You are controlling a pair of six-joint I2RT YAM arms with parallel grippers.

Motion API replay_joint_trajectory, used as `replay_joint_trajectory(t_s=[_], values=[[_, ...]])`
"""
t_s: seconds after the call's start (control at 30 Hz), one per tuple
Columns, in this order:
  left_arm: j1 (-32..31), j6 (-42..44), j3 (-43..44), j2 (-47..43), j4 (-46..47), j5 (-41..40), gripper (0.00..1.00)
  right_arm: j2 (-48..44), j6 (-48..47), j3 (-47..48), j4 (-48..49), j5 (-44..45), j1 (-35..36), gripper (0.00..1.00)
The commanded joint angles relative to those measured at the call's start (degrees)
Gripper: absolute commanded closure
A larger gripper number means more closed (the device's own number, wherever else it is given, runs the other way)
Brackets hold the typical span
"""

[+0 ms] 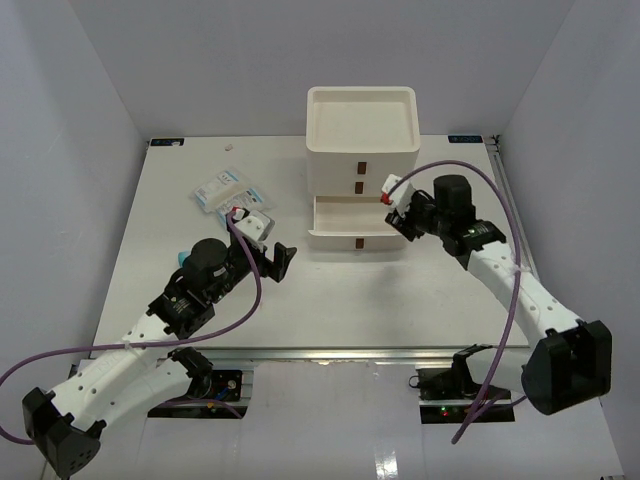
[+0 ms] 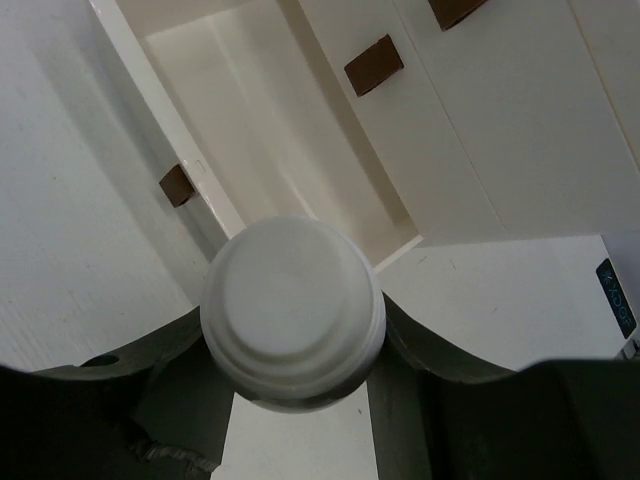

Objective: Organize the makeup

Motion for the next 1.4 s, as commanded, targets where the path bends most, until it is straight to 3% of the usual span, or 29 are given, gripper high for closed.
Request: replay_joint_trajectory(t_s=[0.0, 0.33, 0.57, 0.73, 0.87, 1.03, 1.23, 1.3, 1.37], values=[[1.04, 0.66, -0.45, 0.02, 0.46, -0.60, 0.02, 7.52, -5.92, 8.13, -0.46, 17.42, 8.05, 0.82], [3.53, 0.66, -0.55, 0.21, 0.77, -0.27, 0.02, 24.96, -12.19, 18.06, 1.46, 34.71, 16.65, 0.74], [3.82, 0.66, -0.54, 0.33, 0.77, -0.08, 0.02, 32.46, -13.91, 20.90, 1.80, 39.32, 17.35, 0.36], [3.92, 0.57, -0.63, 0.24, 0.77, 0.10, 0.02, 31.56, -13.21, 20.73, 1.70, 37.95, 17.71, 0.19], [4.00, 0.57, -0.67, 0.28, 0.77, -0.03, 0.02, 29.12, -11.18, 21.43, 0.29, 35.12, 17.80, 0.16], [4.16, 0.44, -1.11, 0.55, 1.19, -0.30, 0.02, 22.61, -5.26, 23.48, -4.22, 24.79, 17.22, 0.16], [4.55, -2.42, -1.29, 2.62, 1.34, -2.18, 0.02, 11.95, 3.57, 19.32, -9.35, -9.55, 6.26, 0.16], [5.13, -6.15, -0.58, 4.62, 0.39, -3.39, 0.02, 9.60, 7.45, 14.76, -9.43, -23.13, -0.37, 0.16], [6.66, -9.22, 0.29, 6.44, -0.40, -2.93, 0.03, 8.21, 11.08, 9.31, -8.82, -31.09, -4.12, 0.18]])
